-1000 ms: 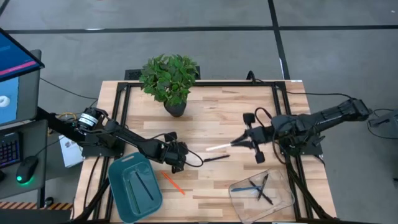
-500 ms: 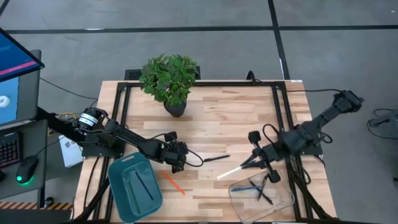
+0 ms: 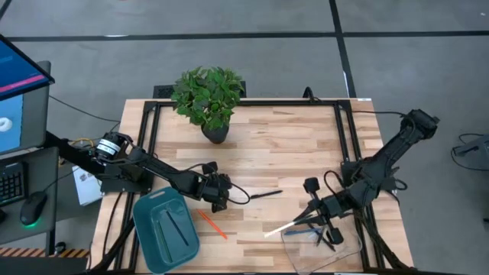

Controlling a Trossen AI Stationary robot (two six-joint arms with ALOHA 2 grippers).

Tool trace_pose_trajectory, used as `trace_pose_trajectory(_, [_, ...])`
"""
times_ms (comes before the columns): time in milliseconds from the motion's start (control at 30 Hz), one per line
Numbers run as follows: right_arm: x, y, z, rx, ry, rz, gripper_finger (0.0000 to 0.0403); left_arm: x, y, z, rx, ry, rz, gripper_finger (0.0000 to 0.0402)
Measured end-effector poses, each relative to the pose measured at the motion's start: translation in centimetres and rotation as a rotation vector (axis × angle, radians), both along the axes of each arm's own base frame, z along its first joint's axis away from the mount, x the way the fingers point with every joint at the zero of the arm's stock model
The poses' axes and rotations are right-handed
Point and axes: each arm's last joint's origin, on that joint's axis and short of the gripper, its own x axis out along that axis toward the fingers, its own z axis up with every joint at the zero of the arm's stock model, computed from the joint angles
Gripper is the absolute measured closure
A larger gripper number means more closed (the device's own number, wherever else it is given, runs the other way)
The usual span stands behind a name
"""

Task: Sort pens & pencils
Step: Put the white pencil into the blue bin

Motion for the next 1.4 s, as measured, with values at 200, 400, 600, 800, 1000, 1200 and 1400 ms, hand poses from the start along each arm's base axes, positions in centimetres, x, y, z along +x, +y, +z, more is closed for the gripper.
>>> trace_pose_trajectory(200, [0.9,1.5,0.3,0.003,-0.005,-0.009,0.0367,0.0,0.0,0.0,-0.011,-0.008,0.016,0.0285])
trace_pose_trajectory(400, [2.7,3.3,2.0,-0.047,-0.016,-0.012,0.0367,0.3,-0.4,0.3,0.029,-0.08,0.042,0.0285])
trace_pose_trajectory(600, [4.8,4.0,3.5,-0.087,-0.012,-0.078,0.0367,0.6,-1.3,0.6,0.061,-0.14,0.001,0.0285])
trace_pose_trajectory(800, [7.2,3.5,4.4,-0.092,-0.014,-0.142,0.0367,0.5,-1.8,0.7,0.061,-0.157,-0.013,0.0285])
trace_pose_trajectory(1000, [8.6,2.0,5.1,-0.138,0.004,-0.198,0.0367,0.4,-2.3,0.8,0.066,-0.167,-0.019,0.0285])
trace_pose_trajectory(1200, [8.4,0.5,6.4,-0.159,-0.038,-0.212,0.0367,0.0,-3.2,1.2,0.154,-0.312,0.13,0.0285])
trace_pose_trajectory(1400, [7.6,-0.7,7.4,-0.181,-0.043,-0.229,0.0367,-0.8,-5.2,2.5,0.382,-0.597,0.318,0.0285])
